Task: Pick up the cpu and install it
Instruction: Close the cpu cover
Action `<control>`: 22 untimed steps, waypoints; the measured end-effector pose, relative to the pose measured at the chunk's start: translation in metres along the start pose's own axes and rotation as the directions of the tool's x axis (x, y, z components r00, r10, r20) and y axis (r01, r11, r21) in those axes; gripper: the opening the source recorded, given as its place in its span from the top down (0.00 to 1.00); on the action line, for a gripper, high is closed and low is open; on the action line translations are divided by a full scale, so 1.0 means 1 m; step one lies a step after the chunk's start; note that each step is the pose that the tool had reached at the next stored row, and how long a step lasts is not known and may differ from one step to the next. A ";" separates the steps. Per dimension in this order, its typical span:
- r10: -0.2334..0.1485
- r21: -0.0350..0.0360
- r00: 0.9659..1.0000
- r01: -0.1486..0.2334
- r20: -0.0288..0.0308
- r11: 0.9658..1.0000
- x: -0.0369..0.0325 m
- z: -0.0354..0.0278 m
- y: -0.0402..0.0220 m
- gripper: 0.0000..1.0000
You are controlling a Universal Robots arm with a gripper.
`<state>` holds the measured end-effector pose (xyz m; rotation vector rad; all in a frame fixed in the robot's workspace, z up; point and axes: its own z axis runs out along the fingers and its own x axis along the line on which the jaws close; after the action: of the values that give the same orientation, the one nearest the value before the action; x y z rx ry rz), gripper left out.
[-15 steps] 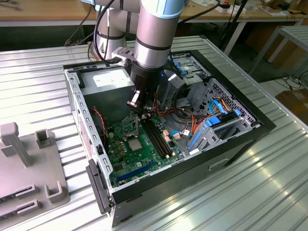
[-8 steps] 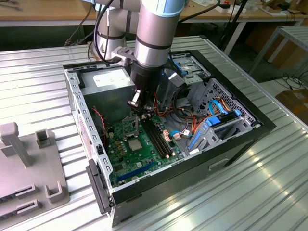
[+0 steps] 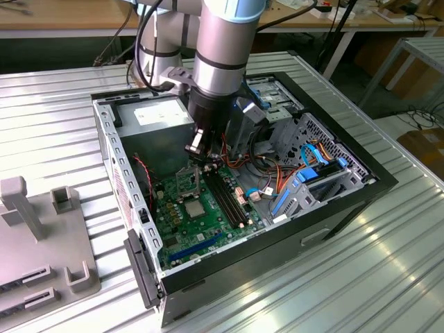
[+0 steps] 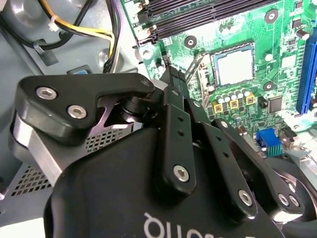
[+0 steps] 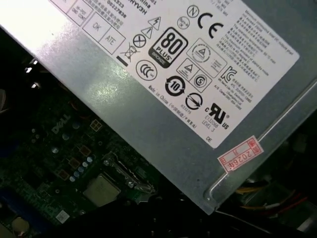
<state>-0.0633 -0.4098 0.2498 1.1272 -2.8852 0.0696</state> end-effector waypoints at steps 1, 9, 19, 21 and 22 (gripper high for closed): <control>-0.006 0.000 1.000 0.006 0.000 1.000 0.0005 -0.0005 0.0004 0.89; -0.030 0.001 1.000 0.030 0.001 1.000 0.0025 -0.0026 0.0021 0.89; -0.034 0.001 0.999 0.034 0.002 0.999 0.0033 -0.0041 0.0027 0.89; -0.034 0.001 0.999 0.034 0.002 0.999 0.0035 -0.0042 0.0026 0.89; -0.034 0.000 0.999 0.034 0.002 0.999 0.0036 -0.0042 0.0025 0.89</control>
<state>-0.0676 -0.4101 0.2542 1.1763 -2.8673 0.0672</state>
